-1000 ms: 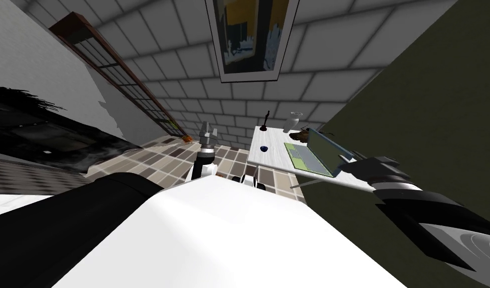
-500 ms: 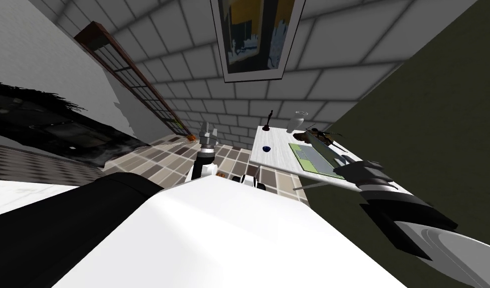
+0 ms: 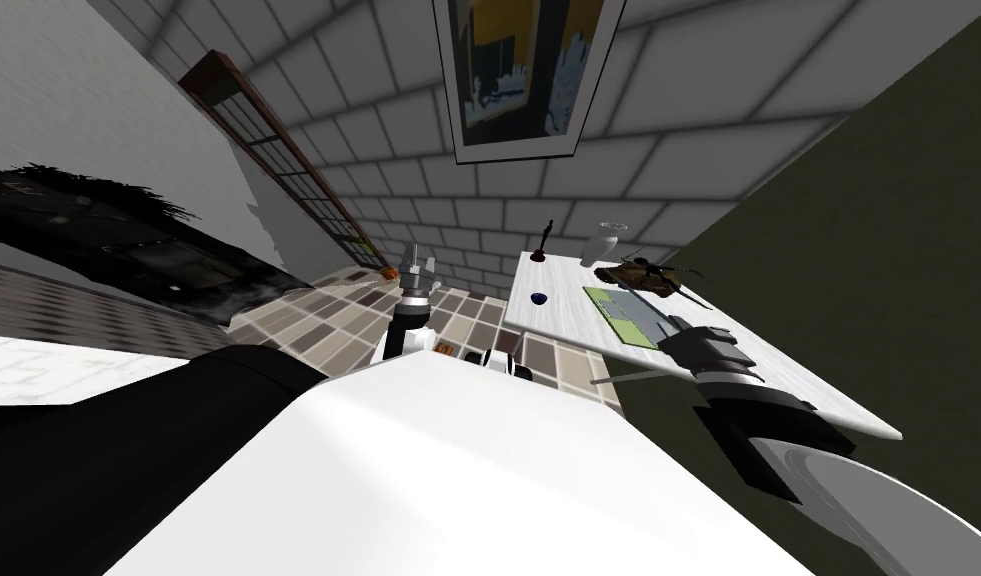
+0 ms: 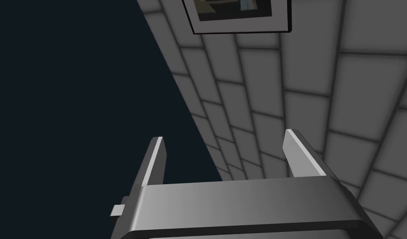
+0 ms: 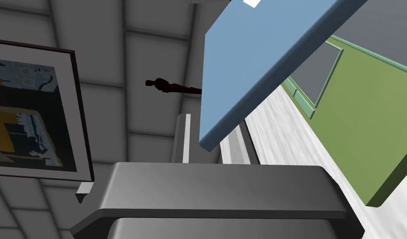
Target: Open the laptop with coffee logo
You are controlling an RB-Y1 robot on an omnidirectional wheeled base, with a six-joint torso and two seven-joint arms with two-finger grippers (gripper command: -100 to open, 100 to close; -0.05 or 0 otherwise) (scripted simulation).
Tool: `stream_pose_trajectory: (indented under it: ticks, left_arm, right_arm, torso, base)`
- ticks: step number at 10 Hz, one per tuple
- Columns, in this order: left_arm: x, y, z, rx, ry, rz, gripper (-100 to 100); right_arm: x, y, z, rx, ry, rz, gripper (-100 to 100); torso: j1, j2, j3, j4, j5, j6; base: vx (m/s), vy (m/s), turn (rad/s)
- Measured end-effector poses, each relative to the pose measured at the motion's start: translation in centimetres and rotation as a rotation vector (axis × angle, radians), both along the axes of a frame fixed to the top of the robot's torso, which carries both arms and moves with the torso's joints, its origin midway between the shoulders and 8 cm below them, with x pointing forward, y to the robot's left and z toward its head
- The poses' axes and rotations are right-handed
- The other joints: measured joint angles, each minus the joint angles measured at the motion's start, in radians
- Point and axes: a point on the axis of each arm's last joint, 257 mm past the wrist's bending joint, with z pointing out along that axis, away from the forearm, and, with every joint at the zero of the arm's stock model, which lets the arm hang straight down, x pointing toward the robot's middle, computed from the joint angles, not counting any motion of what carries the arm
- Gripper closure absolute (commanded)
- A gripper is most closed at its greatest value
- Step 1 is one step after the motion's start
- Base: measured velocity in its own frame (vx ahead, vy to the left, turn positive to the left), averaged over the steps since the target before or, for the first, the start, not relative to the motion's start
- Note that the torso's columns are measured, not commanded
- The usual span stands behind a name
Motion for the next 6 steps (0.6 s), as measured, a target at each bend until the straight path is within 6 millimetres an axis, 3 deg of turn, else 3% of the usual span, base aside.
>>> stream_pose_trajectory:
  ticks: [6]
  left_arm:
    - [0.0,0.0,0.0,0.000,0.000,0.000,0]
  right_arm:
    - [0.3,0.0,3.2,0.001,0.003,0.050,-100]
  torso:
    - [0.001,-0.001,-0.001,-0.001,0.000,-0.001]
  base:
    - [0.040,0.029,-0.090]
